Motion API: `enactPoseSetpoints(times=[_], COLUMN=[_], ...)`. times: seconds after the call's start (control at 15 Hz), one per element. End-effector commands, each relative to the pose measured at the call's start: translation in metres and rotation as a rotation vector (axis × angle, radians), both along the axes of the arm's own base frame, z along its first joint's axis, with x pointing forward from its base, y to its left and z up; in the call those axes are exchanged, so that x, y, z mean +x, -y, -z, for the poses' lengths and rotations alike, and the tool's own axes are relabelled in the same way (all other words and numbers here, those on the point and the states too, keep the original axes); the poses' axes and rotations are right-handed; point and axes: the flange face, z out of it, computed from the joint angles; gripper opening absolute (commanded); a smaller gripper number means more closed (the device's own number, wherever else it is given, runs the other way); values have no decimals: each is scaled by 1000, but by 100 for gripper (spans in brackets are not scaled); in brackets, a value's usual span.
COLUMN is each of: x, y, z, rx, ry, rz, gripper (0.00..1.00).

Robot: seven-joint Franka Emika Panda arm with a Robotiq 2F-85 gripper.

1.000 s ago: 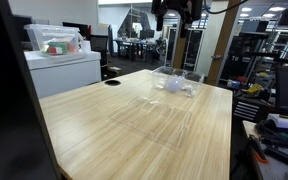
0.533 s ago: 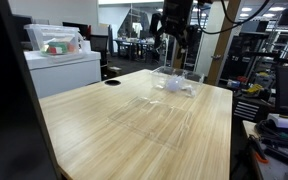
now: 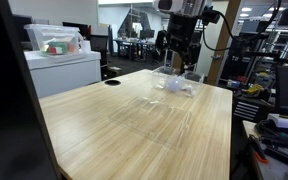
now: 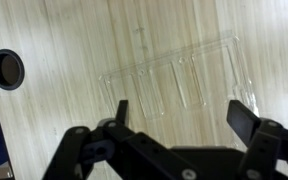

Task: Pick up the clear packaging lid and put in on the clear packaging box which has a white fork inside on the table

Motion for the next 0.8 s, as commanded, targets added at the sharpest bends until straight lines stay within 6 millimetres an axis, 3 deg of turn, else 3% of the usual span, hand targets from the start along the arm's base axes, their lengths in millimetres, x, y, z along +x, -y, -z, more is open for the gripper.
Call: enactPoseSetpoints(times=[0.0, 0.47, 0.73], x=[0, 4, 9], y=[0, 5, 19], z=[-1, -3, 18], rx=[0, 92, 176], ry=[0, 111, 188], rz=[0, 7, 3], gripper=[100, 100, 100])
